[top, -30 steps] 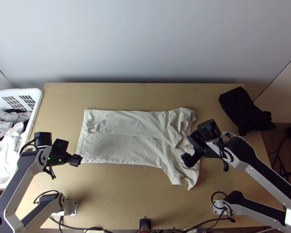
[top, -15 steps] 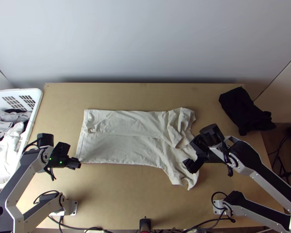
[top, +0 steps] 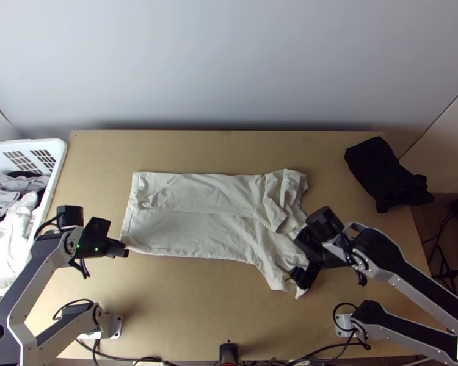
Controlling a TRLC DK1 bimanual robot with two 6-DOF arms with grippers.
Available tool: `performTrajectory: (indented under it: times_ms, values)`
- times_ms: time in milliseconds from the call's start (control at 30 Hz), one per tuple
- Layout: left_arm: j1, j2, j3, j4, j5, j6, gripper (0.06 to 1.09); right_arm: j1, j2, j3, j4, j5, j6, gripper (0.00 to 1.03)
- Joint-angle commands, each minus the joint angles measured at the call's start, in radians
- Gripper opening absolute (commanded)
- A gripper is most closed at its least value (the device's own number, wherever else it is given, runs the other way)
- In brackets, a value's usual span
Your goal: Fold the t-shirt
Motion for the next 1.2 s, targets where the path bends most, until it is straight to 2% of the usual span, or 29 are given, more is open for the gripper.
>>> performTrajectory:
  times_ms: [0, 133, 233, 467, 667, 733, 833, 900, 967, 1000, 1167]
  values:
    - [-0.009, -0.013, 0.040, -0.002, 0.028, -0.037, 0.09, 0.110, 0.020, -0.056, -0.034, -0.005, -0.032, 0.99]
    - [-0.011, -0.015, 0.054, -0.012, 0.030, -0.042, 0.09, 0.171, 0.060, -0.079, -0.022, 0.004, -0.077, 0.96]
    - [-0.012, -0.012, 0.059, -0.012, 0.030, -0.045, 0.09, 0.208, 0.099, -0.099, 0.027, 0.060, -0.113, 0.96]
    - [-0.011, -0.005, 0.068, -0.011, 0.030, -0.060, 0.09, 0.231, 0.168, -0.140, 0.099, 0.098, -0.155, 0.96]
    - [-0.014, 0.001, 0.074, -0.011, 0.031, -0.071, 0.09, 0.228, 0.241, -0.147, 0.179, 0.107, -0.149, 0.95]
    - [-0.014, 0.005, 0.079, -0.011, 0.031, -0.072, 0.09, 0.228, 0.259, -0.147, 0.201, 0.109, -0.141, 0.87]
    - [-0.015, 0.016, 0.087, -0.009, 0.031, -0.074, 0.09, 0.229, 0.285, -0.145, 0.227, 0.109, -0.123, 0.65]
    - [-0.018, 0.024, 0.093, -0.009, 0.031, -0.075, 0.09, 0.228, 0.287, -0.144, 0.239, 0.110, -0.120, 0.43]
    - [-0.020, 0.028, 0.099, -0.009, 0.031, -0.075, 0.09, 0.222, 0.284, -0.134, 0.240, 0.119, -0.120, 0.11]
    - [-0.020, 0.030, 0.103, -0.009, 0.031, -0.075, 0.09, 0.217, 0.277, -0.130, 0.239, 0.130, -0.120, 0.02]
    - [-0.021, 0.037, 0.126, -0.009, 0.033, -0.077, 0.09, 0.160, 0.244, -0.105, 0.205, 0.138, -0.127, 0.03]
